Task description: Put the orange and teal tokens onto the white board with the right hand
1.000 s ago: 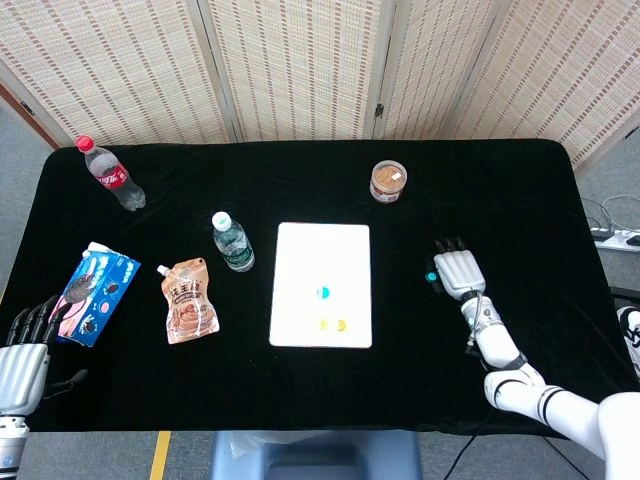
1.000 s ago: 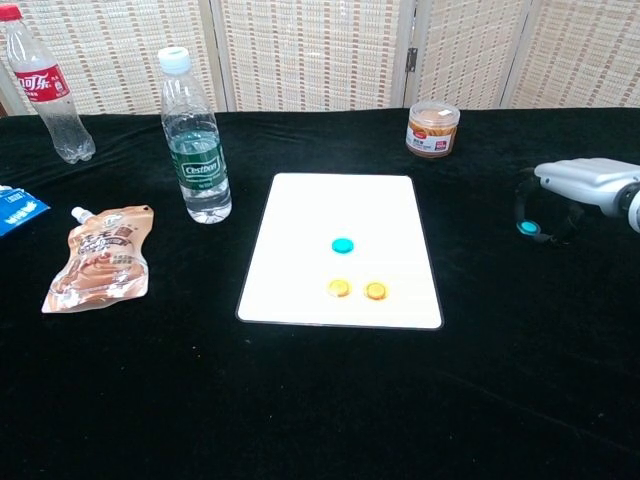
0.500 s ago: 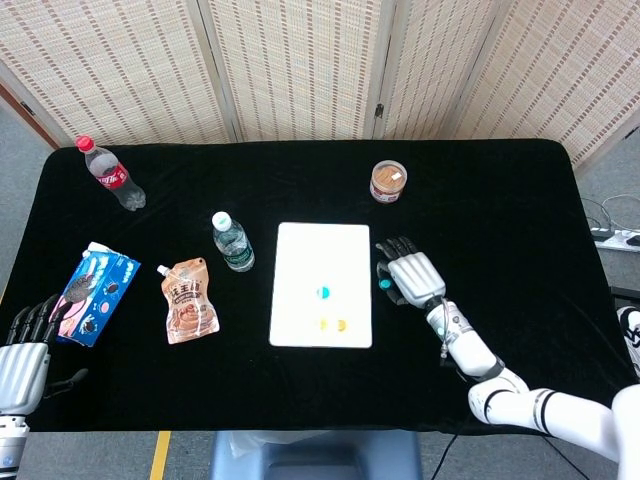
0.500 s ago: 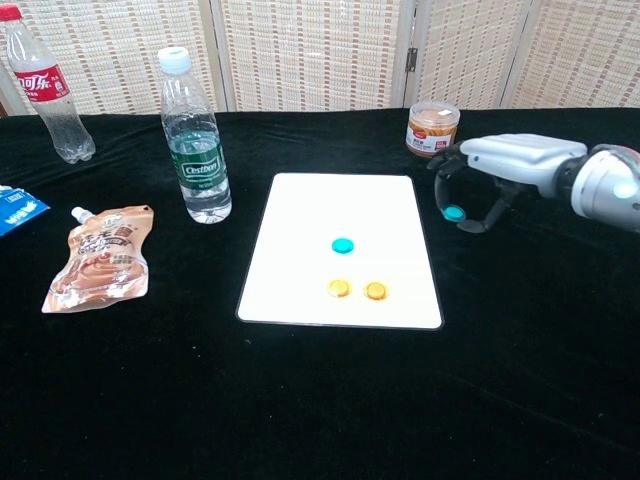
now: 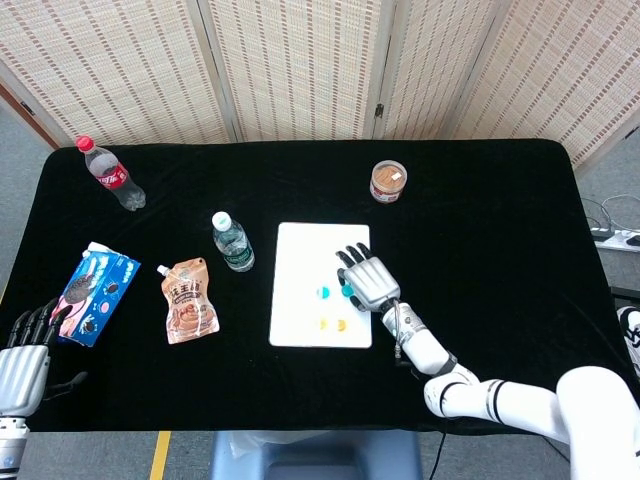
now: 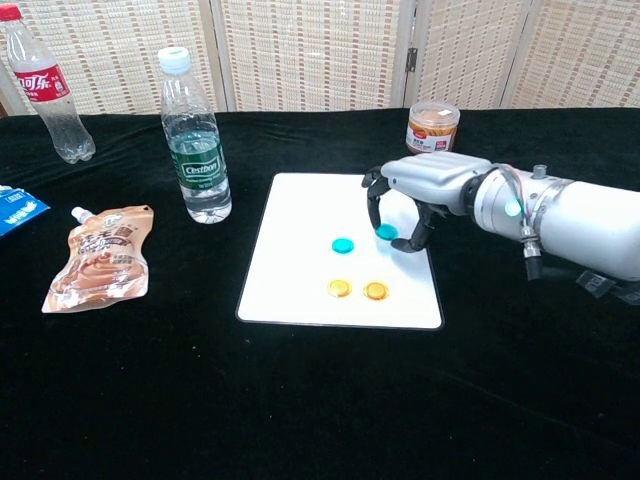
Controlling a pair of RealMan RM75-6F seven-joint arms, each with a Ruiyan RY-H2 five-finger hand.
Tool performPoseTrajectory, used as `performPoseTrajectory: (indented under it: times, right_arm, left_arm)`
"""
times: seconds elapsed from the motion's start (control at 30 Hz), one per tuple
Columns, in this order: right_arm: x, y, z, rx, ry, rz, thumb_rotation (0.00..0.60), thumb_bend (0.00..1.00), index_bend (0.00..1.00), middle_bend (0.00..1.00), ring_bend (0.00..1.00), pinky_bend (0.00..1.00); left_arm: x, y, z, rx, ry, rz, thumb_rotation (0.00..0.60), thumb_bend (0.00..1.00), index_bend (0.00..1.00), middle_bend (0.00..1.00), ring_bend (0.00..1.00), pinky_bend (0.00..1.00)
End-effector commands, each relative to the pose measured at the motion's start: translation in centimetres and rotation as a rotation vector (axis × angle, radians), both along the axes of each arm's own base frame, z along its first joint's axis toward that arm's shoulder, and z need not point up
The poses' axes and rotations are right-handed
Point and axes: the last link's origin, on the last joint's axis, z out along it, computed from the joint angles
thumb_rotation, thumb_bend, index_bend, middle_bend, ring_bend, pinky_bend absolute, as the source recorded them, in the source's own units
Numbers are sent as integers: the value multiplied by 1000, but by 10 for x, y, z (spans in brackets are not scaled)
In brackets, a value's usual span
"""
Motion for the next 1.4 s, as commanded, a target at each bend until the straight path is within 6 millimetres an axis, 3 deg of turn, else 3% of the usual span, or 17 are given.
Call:
performPoseTrajectory:
  times: [0.03,0.27,0.6,0.77,0.87,1.07,1.2,1.4]
  right_arm:
    - [3,-1,-4,2,6,4,600,426,500,114,0,0]
    - [4,-2,-8,5,18,3,600,426,473,108,0,0]
    - [6,-1,-12,17,17,6,600,426,324,87,0,0]
    - [8,-2,-2,-4,-23,7,600,427,280,82,0,0]
    - [4,-3,17,-53,-55,8,600,426,269,82,0,0]
    - [-22,4,75,-190,-105,-16,600,427,210,79,0,0]
    - [-55,21,122,-287,-107,-41,600,427,165,68,0,0]
    - [-104,61,168,-347,-94,-111,600,427,69,15,0,0]
  left_arm:
    - [-1,1,0,-1,-1,1,600,171,125,33,14,0]
    - [-3,1,-1,-2,-2,5,600,171,125,34,14,0]
    - [-3,3,0,-2,0,4,600,171,126,34,14,0]
    - [-4,4,0,-1,0,7,600,171,126,34,14,0]
    - [-4,4,0,2,-1,6,600,171,126,34,14,0]
    - [-3,7,1,12,-3,0,600,171,126,33,14,0]
    - [-2,8,4,27,-1,-3,600,171,127,34,14,0]
    - [3,10,6,45,-4,-19,600,171,127,33,14,0]
